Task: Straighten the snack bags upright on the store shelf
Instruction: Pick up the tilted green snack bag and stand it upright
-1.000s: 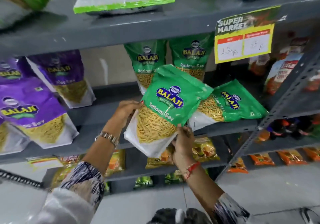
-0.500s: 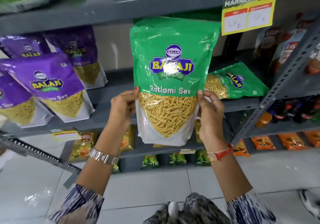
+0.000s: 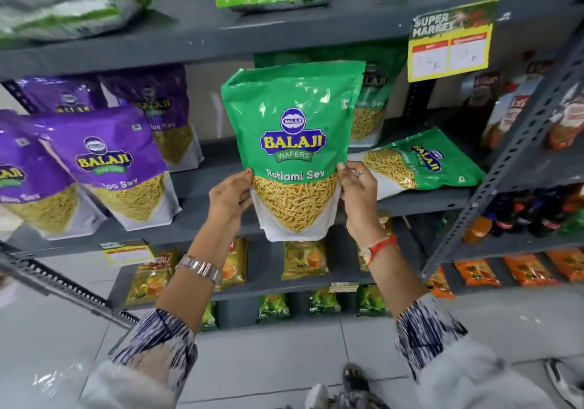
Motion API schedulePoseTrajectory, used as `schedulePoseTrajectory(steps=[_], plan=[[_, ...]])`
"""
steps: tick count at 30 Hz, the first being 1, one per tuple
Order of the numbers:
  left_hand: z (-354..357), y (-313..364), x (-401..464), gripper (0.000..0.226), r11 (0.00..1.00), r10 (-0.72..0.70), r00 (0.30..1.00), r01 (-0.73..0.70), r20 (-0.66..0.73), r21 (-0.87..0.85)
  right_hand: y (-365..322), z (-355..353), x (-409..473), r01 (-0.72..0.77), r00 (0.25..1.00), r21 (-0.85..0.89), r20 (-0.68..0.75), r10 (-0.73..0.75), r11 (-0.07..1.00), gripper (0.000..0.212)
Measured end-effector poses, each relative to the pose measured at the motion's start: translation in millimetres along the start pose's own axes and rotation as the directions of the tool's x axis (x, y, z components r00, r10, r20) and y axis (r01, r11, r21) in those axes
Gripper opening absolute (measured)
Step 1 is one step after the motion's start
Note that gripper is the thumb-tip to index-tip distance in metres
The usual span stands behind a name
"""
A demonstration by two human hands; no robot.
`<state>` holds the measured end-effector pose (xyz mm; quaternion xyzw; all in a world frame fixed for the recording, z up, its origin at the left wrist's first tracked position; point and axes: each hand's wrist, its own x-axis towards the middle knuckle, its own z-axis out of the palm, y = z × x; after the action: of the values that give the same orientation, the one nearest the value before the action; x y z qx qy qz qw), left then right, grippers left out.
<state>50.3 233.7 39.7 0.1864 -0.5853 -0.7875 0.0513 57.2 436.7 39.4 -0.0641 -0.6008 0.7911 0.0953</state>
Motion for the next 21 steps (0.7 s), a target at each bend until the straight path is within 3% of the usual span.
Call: schedulePoseTrajectory(steps=[12, 18, 21], plan=[[28.8, -3.2, 88.4, 0.016, 0.991, 0.129, 0.992, -0.129, -0.001, -0.020, 23.8, 19.9, 93.9, 0.072, 0.985, -0.046, 0.158, -0.064, 0.996, 0.012], [20.7, -36.5, 98.9, 0.015, 0.994, 0.096, 0.995, -0.096, 0.017, 0.042, 42.2, 9.0, 105.8, 0.020, 0.987, -0.122, 0.158, 0.000, 0.992, 0.022], [32.5, -42.4, 93.5, 0.013, 0.976, 0.213, 0.965, -0.217, -0.152, -0.010, 41.8, 4.0, 105.2, 0.046, 0.989, -0.170, 0.147, -0.020, 0.984, 0.023]])
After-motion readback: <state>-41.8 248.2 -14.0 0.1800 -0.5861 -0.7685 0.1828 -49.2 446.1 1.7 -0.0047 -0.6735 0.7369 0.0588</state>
